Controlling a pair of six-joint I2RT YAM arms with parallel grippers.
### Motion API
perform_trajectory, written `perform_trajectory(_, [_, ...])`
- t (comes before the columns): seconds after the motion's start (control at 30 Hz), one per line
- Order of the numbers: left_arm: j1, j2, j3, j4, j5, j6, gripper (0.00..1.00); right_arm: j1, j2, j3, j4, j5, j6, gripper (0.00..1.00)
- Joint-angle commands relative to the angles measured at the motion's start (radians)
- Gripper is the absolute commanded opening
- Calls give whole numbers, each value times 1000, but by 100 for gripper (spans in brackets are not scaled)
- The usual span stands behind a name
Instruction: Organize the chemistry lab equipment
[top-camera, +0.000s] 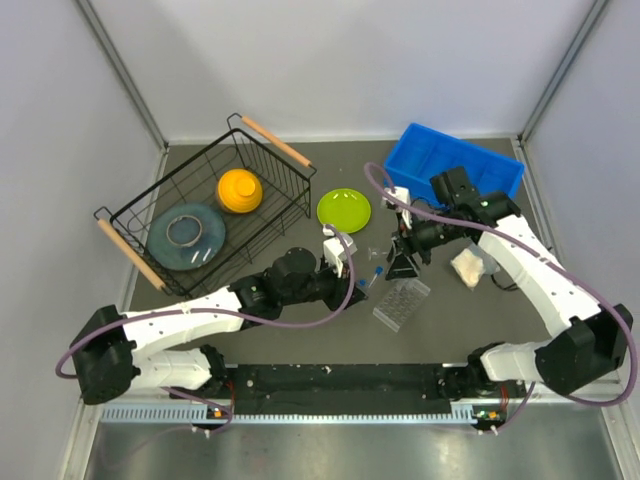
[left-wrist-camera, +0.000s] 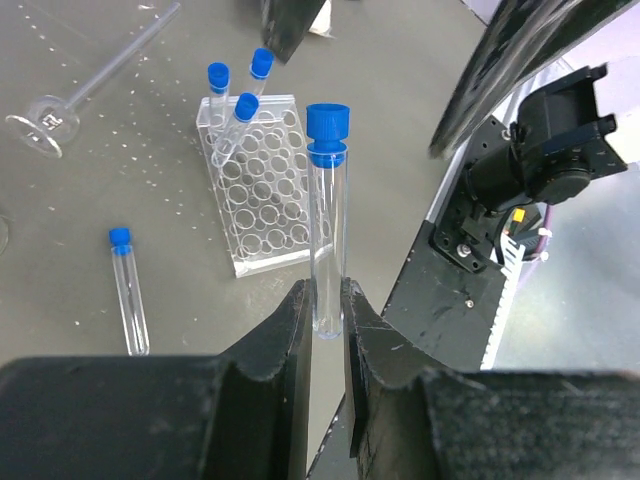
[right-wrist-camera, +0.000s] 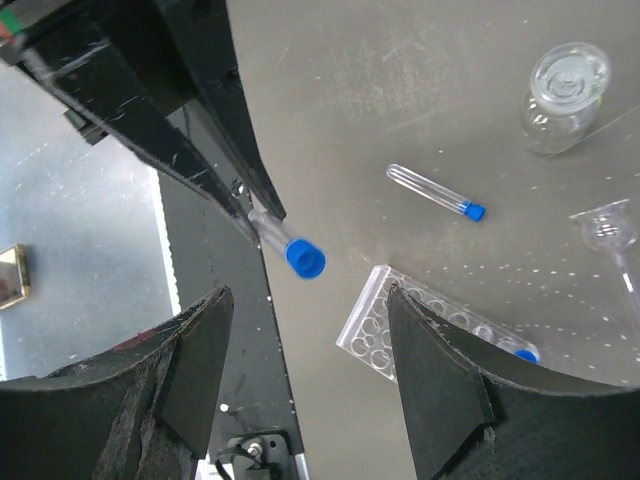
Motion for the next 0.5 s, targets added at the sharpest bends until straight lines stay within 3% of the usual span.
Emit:
perform_trajectory(0.0, [-10, 1, 11, 107, 39, -35, 12, 58, 38, 51, 4, 15, 65, 64])
perform_trajectory(0.27, [-14, -7, 1, 127, 36, -44, 12, 92, 83, 49, 8, -83, 114, 62])
perform_trajectory(0.47, [-14, -1, 8, 127, 44, -43, 12, 101, 110, 52, 15, -148, 144, 54])
